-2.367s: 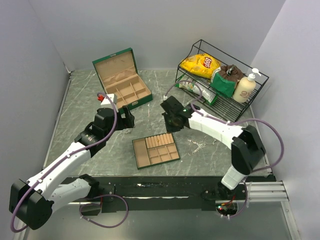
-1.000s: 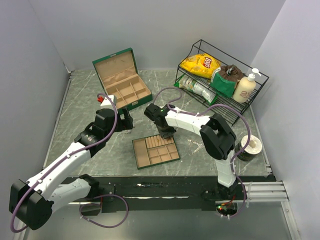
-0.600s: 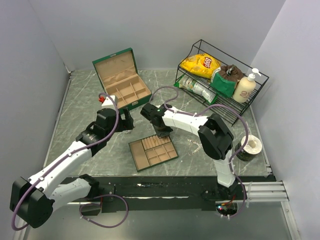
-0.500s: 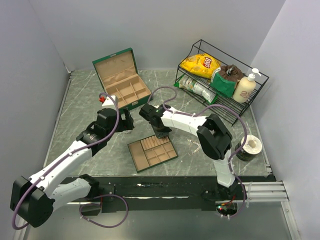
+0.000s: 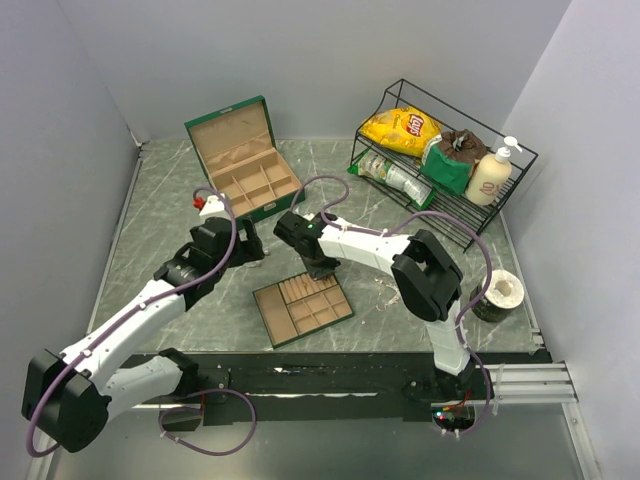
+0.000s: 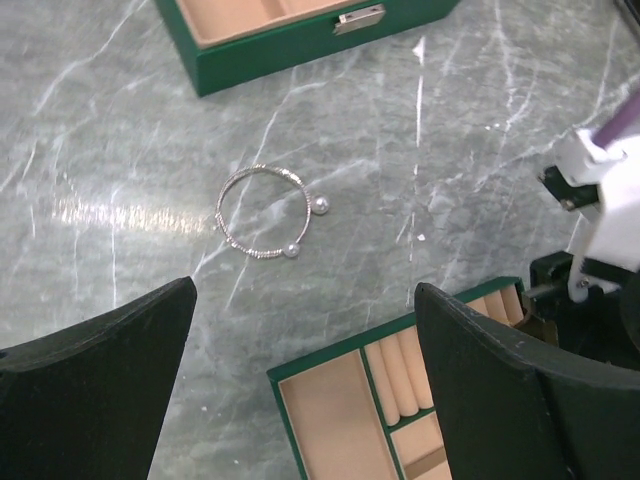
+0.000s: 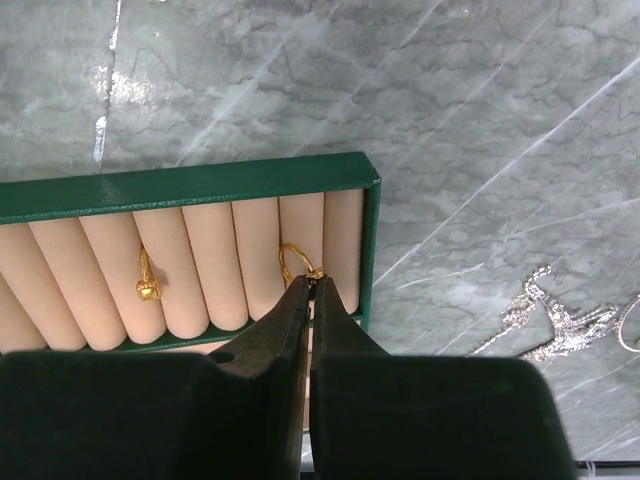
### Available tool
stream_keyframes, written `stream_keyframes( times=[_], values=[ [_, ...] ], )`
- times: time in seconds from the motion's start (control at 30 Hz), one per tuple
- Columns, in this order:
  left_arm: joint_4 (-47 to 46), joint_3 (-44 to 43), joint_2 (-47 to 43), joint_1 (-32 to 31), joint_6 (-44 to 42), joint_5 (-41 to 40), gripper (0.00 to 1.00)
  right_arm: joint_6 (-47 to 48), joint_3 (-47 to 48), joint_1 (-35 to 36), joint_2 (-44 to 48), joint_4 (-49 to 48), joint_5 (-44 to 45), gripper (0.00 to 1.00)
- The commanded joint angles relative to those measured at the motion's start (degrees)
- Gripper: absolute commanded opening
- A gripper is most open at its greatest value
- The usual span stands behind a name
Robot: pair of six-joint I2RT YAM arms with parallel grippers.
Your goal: Organize the mixed jewelry
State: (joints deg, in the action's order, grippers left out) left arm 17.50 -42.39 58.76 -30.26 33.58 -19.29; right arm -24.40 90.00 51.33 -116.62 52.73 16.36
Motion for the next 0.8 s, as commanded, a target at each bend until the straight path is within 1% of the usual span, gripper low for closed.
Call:
stream_keyframes(
  times=[0.0,0.13,0.37,0.43,0.57,0.73,0.77],
  values=[
    [3.5,-0.4,-0.8,0.6,7.5,-1.7,0.96,-1.5,2.9,1.1,-1.2,1.0,1.9,0.04],
    [6.1,2.2,-2.8,0.6,14.8,1.4,0.97,-2.1,2.9,1.3,-1.5,0.9,3.0,0.04],
    [7.7,8.5,-9.6,0.4,22.6,8.9,0.99,-2.2,2.6,1.5,-1.3,0.4,3.4,0.04],
    [8.3,11.2,-11.2,0.1,24.8,9.1,0.98,-2.3,2.6,1.4,-1.2,0.3,3.4,0.05],
    [7.8,13.6,-10.6,-1.1,26.3,9.7,0.97,-2.5,2.7,1.7,-1.2,-0.1,3.1,0.05],
    [6.1,14.1,-6.3,-4.0,27.2,9.3,0.97,-2.6,2.4,1.8,-0.9,-0.4,3.3,0.07],
    [4.6,14.4,-5.7,-4.8,27.4,9.5,0.96,-2.4,2.2,1.9,-0.9,-0.6,3.2,0.08]
  ],
)
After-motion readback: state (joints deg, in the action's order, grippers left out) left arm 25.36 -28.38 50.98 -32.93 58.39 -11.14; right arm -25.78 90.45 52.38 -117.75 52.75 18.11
